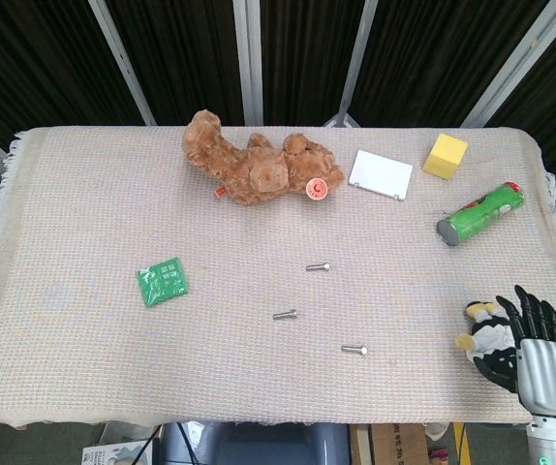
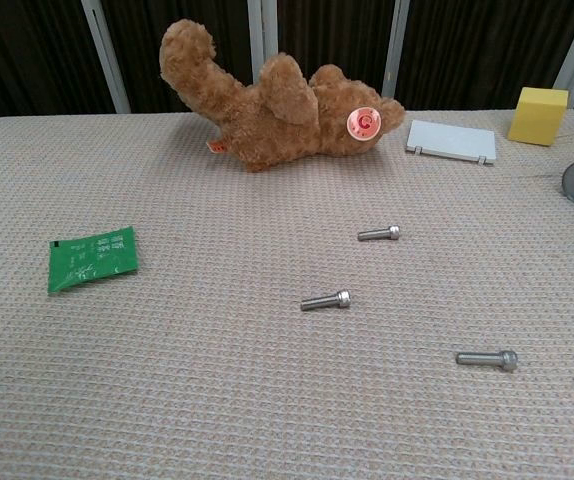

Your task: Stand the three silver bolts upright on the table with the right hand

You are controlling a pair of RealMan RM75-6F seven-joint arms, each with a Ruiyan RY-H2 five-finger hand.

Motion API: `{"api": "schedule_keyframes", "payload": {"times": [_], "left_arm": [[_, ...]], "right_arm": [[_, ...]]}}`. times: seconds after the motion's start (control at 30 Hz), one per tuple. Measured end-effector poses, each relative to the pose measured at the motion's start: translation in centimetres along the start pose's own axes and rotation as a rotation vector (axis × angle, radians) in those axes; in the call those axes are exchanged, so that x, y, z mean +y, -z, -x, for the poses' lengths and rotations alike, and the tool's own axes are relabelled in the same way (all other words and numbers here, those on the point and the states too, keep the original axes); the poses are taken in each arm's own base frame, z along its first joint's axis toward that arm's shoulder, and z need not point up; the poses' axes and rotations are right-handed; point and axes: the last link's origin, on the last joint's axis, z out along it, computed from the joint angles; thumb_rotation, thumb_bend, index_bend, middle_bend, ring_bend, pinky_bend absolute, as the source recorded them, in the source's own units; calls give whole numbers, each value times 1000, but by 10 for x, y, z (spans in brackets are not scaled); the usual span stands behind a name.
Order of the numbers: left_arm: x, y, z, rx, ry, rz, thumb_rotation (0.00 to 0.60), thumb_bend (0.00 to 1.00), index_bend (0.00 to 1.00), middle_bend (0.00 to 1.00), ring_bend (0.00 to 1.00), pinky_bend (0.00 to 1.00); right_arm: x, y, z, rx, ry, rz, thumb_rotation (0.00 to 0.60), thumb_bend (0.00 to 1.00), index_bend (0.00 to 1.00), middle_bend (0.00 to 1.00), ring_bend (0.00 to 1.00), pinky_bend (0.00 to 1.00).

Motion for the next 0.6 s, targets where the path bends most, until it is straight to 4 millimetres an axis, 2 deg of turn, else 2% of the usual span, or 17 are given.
{"api": "schedule_keyframes", "payload": {"times": [0.6], "left_arm": [[1, 5, -2, 17, -8, -14, 600, 72, 32, 33, 0, 47]], "right_arm": [[-7, -1, 15, -69, -49, -13, 600, 139, 179, 0, 0, 47]]}}
